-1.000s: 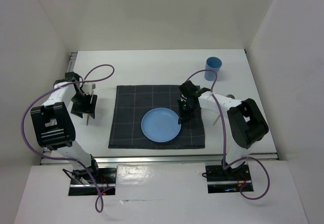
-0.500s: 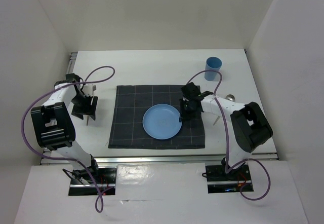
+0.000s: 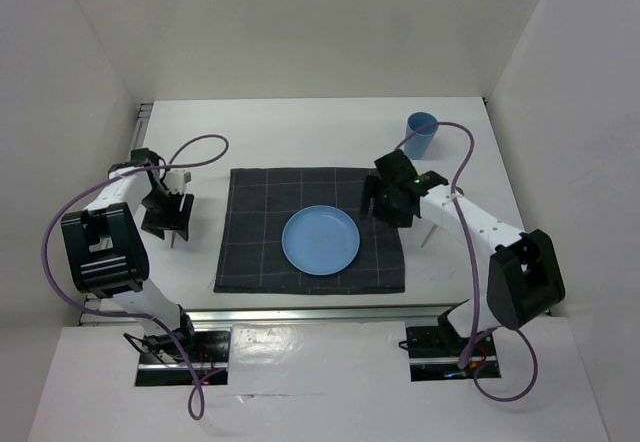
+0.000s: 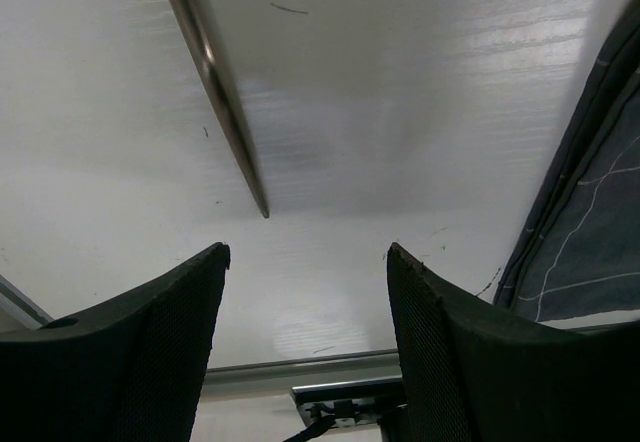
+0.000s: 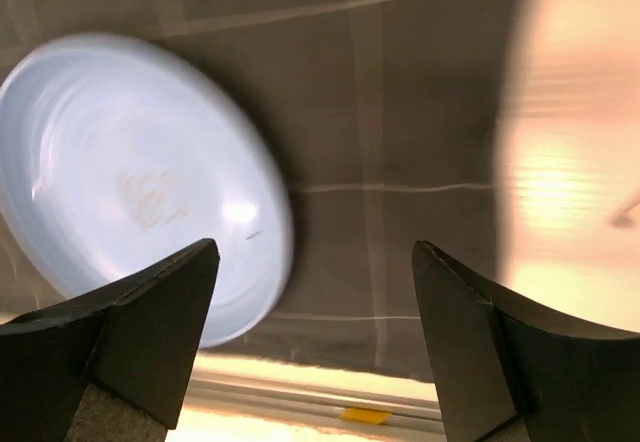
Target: Set the dinner table for one person
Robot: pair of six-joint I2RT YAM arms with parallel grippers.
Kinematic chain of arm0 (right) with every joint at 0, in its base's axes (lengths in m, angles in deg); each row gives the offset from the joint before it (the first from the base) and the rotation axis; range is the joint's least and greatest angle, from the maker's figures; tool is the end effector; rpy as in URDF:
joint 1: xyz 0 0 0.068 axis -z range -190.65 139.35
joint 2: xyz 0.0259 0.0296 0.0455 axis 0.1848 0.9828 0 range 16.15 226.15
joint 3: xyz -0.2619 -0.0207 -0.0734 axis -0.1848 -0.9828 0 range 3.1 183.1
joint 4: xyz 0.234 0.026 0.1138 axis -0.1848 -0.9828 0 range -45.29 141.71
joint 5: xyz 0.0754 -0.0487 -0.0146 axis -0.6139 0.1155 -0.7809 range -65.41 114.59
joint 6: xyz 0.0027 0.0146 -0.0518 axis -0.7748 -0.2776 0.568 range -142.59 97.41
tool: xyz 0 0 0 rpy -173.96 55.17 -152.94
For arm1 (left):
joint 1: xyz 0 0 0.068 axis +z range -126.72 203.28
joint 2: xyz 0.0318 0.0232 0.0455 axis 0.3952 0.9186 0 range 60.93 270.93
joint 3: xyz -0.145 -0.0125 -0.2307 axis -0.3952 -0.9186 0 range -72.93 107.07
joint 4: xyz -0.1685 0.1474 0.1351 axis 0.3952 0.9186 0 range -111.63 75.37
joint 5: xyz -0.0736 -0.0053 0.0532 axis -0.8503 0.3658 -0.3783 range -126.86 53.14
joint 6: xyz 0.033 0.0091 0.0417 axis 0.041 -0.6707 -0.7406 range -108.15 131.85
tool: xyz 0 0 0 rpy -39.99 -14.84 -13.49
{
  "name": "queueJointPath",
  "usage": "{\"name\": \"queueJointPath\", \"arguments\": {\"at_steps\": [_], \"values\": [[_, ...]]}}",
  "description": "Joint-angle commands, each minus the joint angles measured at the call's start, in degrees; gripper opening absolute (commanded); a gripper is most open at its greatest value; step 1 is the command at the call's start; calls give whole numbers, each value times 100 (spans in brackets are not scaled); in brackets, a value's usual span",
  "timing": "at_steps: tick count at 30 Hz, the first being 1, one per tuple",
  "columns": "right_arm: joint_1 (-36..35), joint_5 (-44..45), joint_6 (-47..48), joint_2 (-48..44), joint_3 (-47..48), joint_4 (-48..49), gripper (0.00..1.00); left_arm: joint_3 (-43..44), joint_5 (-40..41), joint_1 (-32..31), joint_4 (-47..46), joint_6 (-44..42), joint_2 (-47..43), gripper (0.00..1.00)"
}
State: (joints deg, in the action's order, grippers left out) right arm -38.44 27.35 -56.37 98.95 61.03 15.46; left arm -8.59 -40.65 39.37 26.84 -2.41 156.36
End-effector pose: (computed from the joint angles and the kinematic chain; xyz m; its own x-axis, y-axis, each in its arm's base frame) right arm 0.2550 0.1325 0.2309 -0.8913 0.1580 -0.4251 0.0607 0.9705 0.2334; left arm 0.2944 0.0824 0.1933 -0.9811 -0.0271 -0.1916 -0.0241 0.9995 -0.0183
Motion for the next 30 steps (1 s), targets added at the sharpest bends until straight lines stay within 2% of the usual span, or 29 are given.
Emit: {"name": "queueJointPath", "arguments": {"at_steps": [1, 3, 8, 18, 19, 20, 21, 23, 24, 26, 27, 30], "values": [[894, 831, -191, 112, 219, -919, 87, -105, -8, 34, -74, -147, -192, 72], [1327, 778, -59, 227, 219, -980, 88, -105, -8, 34, -74, -147, -192, 72], [2390, 638, 205, 578, 157, -436, 88, -219, -60, 34, -136, -199, -192, 72], [3210, 734, 319, 1782, 148, 266, 88, -387, -121, 34, -250, -200, -192, 72], [3210, 734, 415, 1861, 96, 355, 85, -387, -122, 34, -250, -200, -192, 72], [3262, 656, 486, 1932, 95, 442, 80, -387, -122, 34, -250, -200, -192, 72], [3263, 655, 547, 2072, 95, 496, 62, -387, -122, 34, -250, -200, -192, 72], [3263, 655, 548, 2135, 175, 496, 45, -387, -122, 34, -250, -200, -192, 72], [3263, 655, 548, 2213, 175, 496, 27, -387, -122, 34, -198, -200, -192, 72], [3263, 725, 548, 2266, 175, 496, 4, -335, -69, 34, -197, -200, -192, 72], [3263, 812, 400, 2205, 175, 418, 0, -334, -69, 34, -197, -200, -192, 72], [3263, 936, 398, 1707, -53, 478, 0, -272, -69, 34, -145, -200, -192, 72]]}}
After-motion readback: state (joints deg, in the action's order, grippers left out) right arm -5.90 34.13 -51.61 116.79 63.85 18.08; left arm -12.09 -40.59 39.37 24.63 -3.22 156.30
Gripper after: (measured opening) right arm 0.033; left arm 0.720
